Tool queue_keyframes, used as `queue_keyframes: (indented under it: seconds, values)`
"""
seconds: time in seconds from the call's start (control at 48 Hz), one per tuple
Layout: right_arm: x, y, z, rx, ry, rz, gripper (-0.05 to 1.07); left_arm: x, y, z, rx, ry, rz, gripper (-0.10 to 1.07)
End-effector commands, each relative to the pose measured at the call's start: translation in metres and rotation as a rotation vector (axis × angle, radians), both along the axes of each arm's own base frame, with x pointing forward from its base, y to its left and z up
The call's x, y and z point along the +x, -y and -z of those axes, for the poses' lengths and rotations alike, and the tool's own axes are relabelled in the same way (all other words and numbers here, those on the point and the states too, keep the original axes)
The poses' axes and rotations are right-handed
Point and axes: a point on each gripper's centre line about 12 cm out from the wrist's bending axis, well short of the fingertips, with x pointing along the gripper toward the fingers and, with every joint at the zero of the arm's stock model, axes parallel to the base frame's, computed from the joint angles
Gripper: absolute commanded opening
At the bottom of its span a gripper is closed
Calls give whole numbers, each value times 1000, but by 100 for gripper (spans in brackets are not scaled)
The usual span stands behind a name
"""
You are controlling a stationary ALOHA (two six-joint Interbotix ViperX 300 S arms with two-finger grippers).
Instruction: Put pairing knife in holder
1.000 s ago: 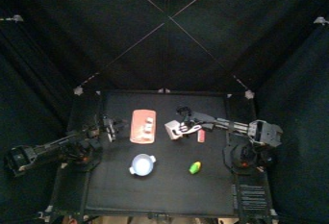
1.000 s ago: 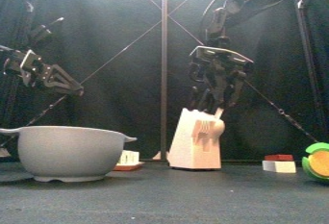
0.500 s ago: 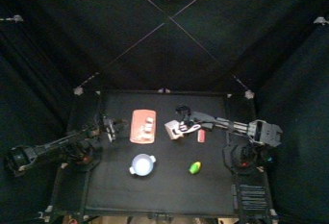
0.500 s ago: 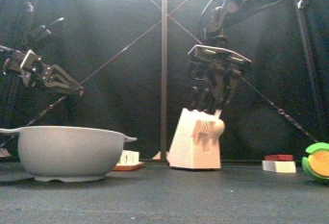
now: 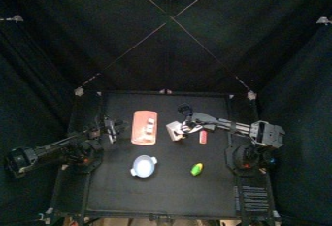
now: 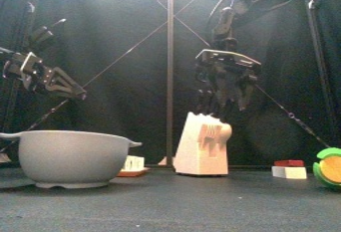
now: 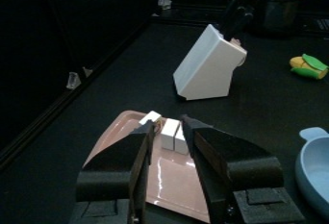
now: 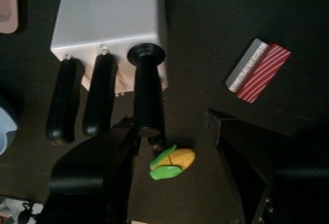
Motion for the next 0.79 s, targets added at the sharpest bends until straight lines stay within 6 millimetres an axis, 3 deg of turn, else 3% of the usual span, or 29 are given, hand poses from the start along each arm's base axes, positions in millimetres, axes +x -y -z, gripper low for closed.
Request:
queue_keyframes:
  seconds: [0.0,0.5,0.771]
  values:
    - [0,-7,-20,-22,51,-21,88,1,-2,-3,3,9,-5,72]
    - [-12,-45,-46,-118,147,-136,88,2,-3,-5,-3,20,-12,72]
    - [-19,-53,-59,-245,491,-185,88,3,-4,-9,-34,54,-27,72]
